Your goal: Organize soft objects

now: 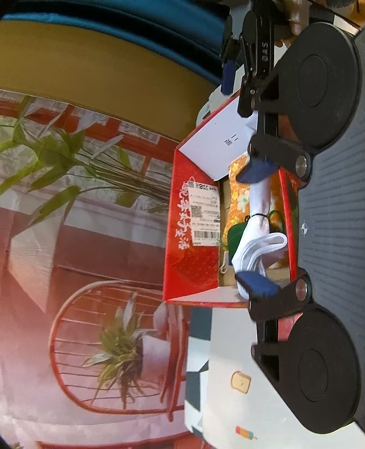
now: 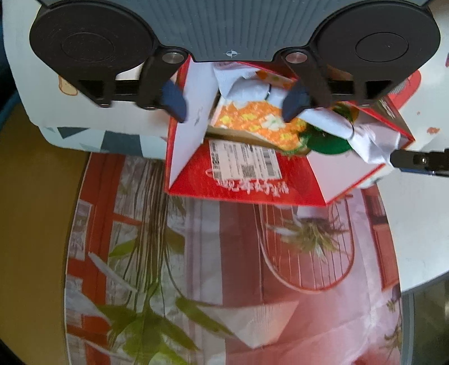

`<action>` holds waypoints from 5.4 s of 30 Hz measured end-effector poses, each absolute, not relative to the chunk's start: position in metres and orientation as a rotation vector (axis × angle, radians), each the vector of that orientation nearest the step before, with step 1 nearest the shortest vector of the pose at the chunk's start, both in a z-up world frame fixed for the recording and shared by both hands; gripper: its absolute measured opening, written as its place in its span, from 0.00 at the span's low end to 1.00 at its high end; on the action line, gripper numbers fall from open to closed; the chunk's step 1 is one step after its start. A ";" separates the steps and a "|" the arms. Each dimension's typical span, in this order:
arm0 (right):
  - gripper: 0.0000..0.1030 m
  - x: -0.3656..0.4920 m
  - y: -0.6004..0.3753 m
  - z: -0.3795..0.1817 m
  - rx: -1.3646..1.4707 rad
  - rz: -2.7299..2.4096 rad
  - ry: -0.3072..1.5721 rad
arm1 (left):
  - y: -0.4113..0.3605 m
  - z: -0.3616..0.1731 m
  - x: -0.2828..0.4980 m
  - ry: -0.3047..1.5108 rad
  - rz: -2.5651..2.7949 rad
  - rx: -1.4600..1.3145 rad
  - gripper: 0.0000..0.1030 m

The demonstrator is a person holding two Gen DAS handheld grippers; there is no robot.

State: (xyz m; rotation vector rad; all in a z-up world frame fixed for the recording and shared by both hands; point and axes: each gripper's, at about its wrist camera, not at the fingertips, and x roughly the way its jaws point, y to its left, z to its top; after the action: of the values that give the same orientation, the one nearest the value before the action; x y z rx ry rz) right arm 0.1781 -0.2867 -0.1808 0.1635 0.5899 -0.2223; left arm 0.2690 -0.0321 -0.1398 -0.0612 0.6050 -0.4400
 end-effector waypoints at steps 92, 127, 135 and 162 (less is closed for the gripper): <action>1.00 0.082 -0.188 -0.286 0.354 -0.269 0.740 | -0.002 -0.262 0.168 0.806 -0.390 -0.085 0.46; 0.57 0.071 -0.184 -0.256 0.551 -0.158 0.547 | 0.004 -0.265 0.158 0.802 -0.399 -0.103 0.49; 0.33 0.066 -0.187 -0.253 0.527 -0.197 0.533 | 0.009 -0.255 0.153 0.753 -0.396 -0.118 0.44; 0.20 0.076 -0.194 -0.188 0.385 -0.123 0.413 | 0.004 -0.174 0.153 0.527 -0.439 -0.100 0.24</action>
State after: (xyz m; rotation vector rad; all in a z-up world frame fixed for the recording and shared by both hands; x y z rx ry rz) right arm 0.0755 -0.1944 -0.1877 0.3854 0.4131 -0.1227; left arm 0.1532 0.0041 -0.1740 -0.0995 0.5268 -0.4393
